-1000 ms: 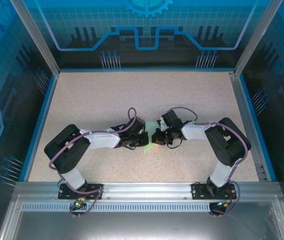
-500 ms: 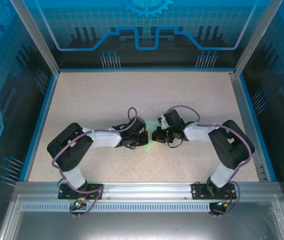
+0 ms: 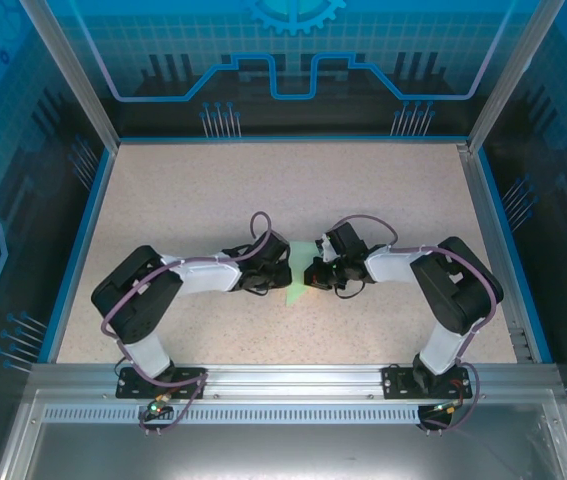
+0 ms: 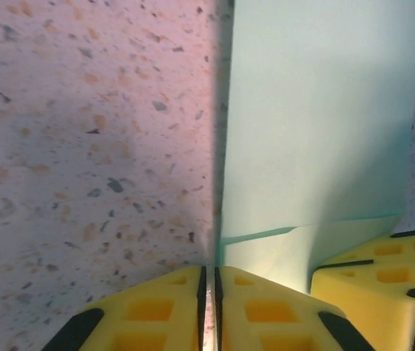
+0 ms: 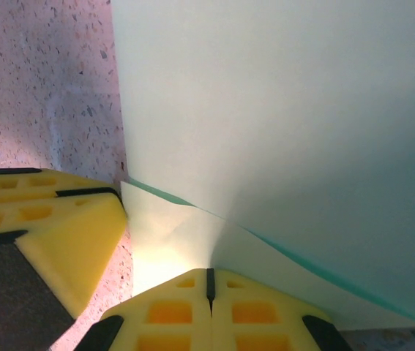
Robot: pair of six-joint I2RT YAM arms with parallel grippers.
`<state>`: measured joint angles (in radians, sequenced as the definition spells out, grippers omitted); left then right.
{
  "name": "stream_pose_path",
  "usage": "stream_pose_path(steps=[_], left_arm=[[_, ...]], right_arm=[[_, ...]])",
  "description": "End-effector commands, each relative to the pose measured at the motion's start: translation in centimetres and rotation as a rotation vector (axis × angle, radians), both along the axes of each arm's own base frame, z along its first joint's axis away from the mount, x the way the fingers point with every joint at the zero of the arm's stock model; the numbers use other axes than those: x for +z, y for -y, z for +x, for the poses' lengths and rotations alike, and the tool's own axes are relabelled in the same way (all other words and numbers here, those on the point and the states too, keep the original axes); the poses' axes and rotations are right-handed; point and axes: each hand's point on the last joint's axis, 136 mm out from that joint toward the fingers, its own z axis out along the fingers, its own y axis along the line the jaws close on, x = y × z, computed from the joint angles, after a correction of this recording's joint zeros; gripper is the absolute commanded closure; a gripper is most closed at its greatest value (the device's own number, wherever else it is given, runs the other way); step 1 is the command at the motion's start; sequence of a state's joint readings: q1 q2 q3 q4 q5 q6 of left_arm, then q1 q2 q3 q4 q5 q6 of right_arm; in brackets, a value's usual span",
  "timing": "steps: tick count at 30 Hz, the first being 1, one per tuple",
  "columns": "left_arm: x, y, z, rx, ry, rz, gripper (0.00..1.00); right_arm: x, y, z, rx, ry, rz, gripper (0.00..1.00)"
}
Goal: Fold a paper plane with a square sheet of paper (pick it up from the middle)
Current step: Third fold the triangle at the center of the table.
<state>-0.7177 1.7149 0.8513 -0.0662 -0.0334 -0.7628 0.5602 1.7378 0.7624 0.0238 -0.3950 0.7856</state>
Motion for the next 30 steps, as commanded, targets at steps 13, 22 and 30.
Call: stream_pose_path(steps=[13,22,30], left_arm=[[1.2,3.1,-5.4,-0.042,-0.113,-0.284,0.91],[-2.0,0.8,-7.1,-0.002,-0.219,-0.154,0.92],[-4.2,-1.4,-8.5,0.041,-0.282,-0.052,0.93]], right_arm=[[-2.1,1.1,-0.6,-0.037,-0.061,-0.057,1.00],[-2.2,1.2,-0.3,-0.035,-0.057,-0.060,1.00],[-1.9,1.6,0.5,-0.031,-0.008,-0.048,1.00]])
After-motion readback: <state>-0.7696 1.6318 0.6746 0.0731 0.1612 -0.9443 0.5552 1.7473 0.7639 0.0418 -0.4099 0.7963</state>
